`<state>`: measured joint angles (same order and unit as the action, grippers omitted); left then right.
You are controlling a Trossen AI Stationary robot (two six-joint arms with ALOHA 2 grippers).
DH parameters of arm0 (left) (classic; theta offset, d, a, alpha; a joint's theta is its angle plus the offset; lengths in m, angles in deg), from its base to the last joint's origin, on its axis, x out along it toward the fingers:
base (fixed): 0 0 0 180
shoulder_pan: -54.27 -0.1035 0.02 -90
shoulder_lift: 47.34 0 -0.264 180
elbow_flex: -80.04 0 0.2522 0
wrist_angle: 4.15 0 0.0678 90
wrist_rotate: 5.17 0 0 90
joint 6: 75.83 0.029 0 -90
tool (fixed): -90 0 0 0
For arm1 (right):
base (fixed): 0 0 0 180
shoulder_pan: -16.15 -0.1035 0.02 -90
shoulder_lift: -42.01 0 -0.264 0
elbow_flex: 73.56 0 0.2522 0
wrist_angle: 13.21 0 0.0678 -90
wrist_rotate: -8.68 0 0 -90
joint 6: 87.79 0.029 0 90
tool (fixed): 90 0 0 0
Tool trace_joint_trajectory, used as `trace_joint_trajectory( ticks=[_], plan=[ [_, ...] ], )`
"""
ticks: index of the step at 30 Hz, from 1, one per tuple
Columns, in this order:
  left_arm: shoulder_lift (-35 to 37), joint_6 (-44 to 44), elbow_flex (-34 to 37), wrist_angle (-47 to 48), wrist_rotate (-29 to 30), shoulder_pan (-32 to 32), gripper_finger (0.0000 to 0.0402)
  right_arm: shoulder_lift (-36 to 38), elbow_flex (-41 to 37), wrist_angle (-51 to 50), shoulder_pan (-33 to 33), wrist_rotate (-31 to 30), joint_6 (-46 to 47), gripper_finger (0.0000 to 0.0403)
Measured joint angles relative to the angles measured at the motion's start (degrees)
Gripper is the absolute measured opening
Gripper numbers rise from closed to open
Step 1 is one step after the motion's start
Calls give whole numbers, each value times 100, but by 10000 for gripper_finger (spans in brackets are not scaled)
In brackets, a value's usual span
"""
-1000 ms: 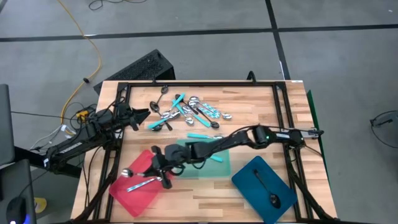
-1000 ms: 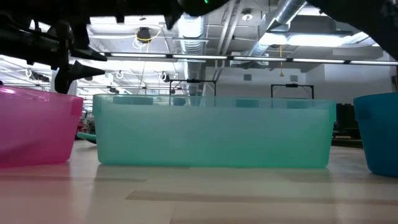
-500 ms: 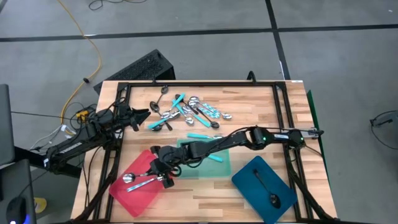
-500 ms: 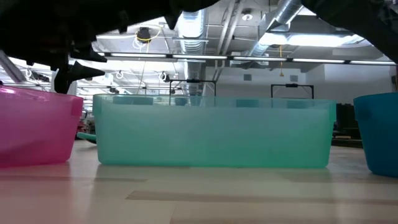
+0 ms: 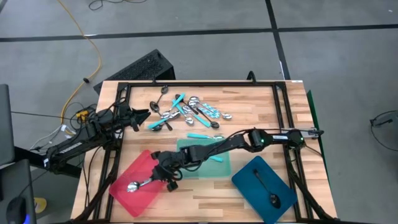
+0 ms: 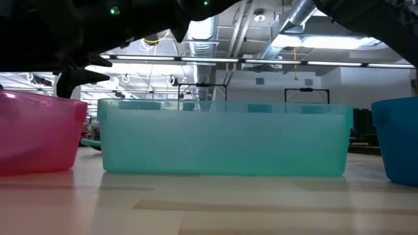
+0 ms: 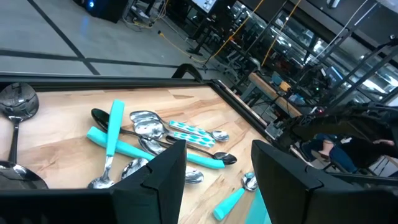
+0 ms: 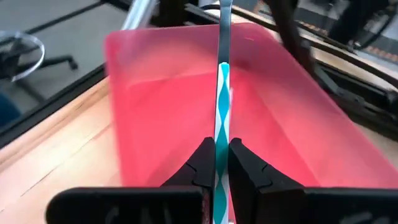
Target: Sort silverware by color (type)
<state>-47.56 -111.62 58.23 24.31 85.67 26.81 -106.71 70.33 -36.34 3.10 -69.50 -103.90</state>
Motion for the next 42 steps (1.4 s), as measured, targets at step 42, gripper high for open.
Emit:
trace_joint_trajectory(
  ticks=[42],
  plan=[
    [0, 124, 0, 50, 144, 1, 167, -63, -5, -696, 56, 33, -841, 51]
  ],
)
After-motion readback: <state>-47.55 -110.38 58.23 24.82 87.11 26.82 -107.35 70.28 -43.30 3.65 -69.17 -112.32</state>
